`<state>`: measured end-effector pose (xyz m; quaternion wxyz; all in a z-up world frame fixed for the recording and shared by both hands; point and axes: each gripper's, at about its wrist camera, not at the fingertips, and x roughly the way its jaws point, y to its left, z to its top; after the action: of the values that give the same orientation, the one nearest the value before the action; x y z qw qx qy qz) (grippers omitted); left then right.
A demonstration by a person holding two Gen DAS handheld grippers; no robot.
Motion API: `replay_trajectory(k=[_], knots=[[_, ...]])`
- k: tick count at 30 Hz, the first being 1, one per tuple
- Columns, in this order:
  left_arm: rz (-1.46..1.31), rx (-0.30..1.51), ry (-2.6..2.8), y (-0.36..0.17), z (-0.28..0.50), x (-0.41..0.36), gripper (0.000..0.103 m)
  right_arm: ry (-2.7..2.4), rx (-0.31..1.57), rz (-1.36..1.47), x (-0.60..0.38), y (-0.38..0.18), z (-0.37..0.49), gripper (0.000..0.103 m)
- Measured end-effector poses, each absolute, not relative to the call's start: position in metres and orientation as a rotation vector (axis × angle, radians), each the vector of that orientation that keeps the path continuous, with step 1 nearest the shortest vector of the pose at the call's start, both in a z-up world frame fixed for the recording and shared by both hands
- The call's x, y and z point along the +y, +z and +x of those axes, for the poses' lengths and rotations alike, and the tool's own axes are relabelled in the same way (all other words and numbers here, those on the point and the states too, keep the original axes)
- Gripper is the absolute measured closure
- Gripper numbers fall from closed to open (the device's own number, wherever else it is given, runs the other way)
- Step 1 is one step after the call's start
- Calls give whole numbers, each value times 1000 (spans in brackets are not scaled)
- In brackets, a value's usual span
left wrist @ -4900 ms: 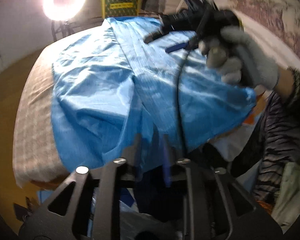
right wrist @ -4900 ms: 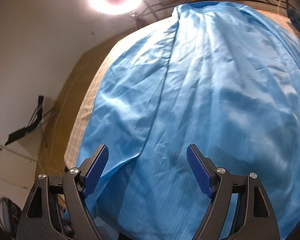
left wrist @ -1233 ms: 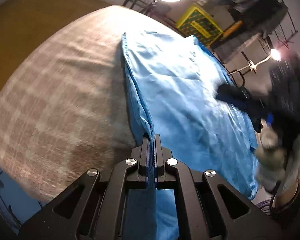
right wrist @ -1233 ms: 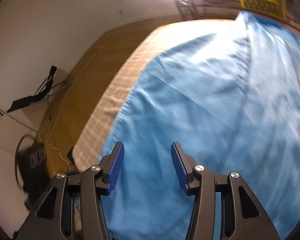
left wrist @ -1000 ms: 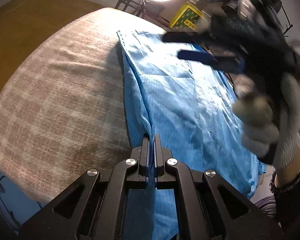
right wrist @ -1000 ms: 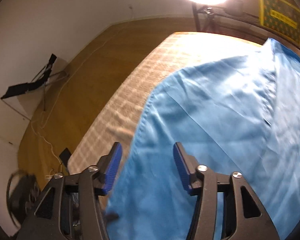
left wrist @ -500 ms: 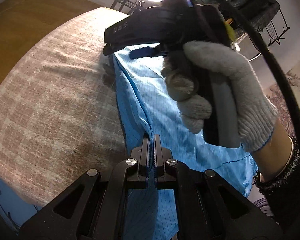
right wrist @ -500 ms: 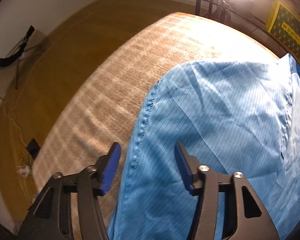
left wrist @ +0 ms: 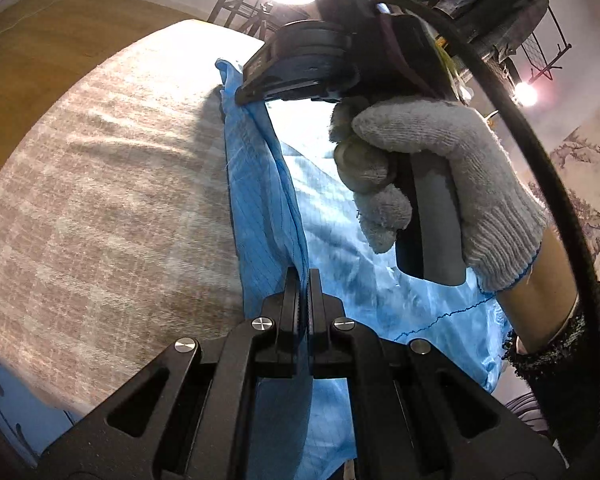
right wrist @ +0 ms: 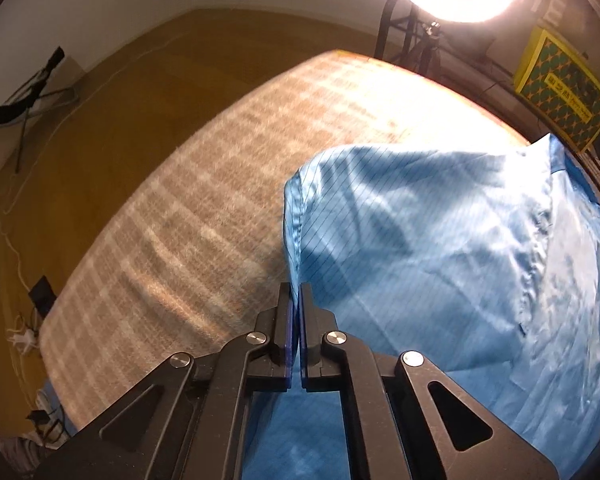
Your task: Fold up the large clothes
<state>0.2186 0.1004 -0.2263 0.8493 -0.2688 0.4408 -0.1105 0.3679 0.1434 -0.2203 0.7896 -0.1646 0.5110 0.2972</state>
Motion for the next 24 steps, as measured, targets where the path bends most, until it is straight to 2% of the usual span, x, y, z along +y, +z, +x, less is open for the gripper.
replay_trajectory(k=[14, 24], knots=[[-383, 906, -307, -189, 224, 21, 103, 642, 1017, -91, 28, -173, 376, 103], [-315, 976, -387, -194, 245, -64, 103, 534, 1028, 100, -85, -190, 384, 103]])
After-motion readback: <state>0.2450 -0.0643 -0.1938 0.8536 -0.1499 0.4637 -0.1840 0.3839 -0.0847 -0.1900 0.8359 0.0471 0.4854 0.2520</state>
